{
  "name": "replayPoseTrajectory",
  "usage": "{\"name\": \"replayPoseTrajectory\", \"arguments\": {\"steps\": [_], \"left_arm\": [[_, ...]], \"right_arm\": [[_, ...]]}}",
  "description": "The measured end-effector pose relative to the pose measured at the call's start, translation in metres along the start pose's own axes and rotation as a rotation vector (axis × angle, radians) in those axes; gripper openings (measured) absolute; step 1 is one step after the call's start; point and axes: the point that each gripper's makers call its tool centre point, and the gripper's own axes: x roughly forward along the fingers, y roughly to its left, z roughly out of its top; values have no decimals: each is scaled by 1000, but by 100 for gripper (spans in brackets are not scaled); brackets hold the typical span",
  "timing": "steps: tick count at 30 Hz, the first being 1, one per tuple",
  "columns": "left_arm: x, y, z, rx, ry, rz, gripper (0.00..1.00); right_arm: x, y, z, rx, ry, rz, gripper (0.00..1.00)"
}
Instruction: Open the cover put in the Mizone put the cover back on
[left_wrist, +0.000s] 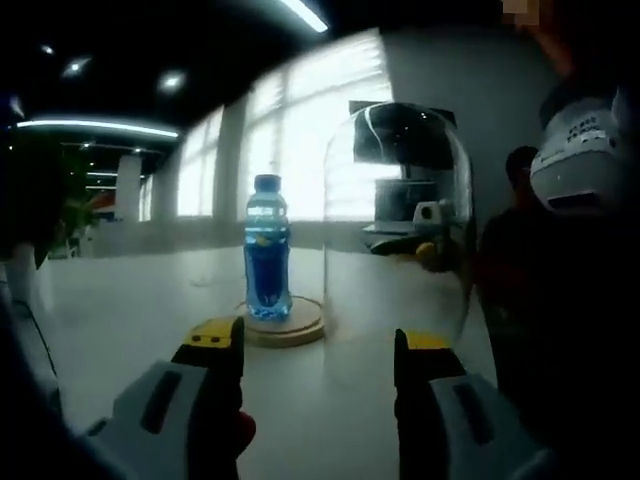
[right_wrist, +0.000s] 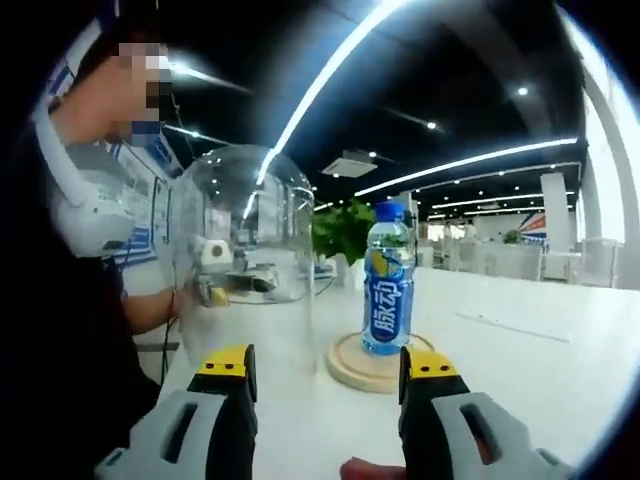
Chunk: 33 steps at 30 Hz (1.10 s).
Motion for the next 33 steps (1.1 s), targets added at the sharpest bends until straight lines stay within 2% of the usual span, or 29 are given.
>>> {"name": "replayPoseTrajectory", "arguments": {"steps": [5,8,11,13,15,21,25,33], "left_arm": [[8,-3,0,-17,29,-18,63],[9,-5,-1,-36,40,-33,65],[8,-3,-1,-60,30,-36,66],[7,-7,1,-78,16,-60,67],[7,-12,3,-84,10,-84,68],[10,-20,6,-70,8,-124,68],[12,-24,9,-53,3,-139,69],[22,-41,13,-61,-10,-199,74]], "right_arm": [[13,11,1,-12,15,48,55],[22,17,1,23,11,79,57],[21,16,2,11,9,80,60],[21,16,4,11,0,85,59],[20,21,7,14,-15,121,59],[21,29,13,0,-35,171,61],[25,33,13,-9,-27,198,67],[35,48,19,-24,-35,264,71]]}}
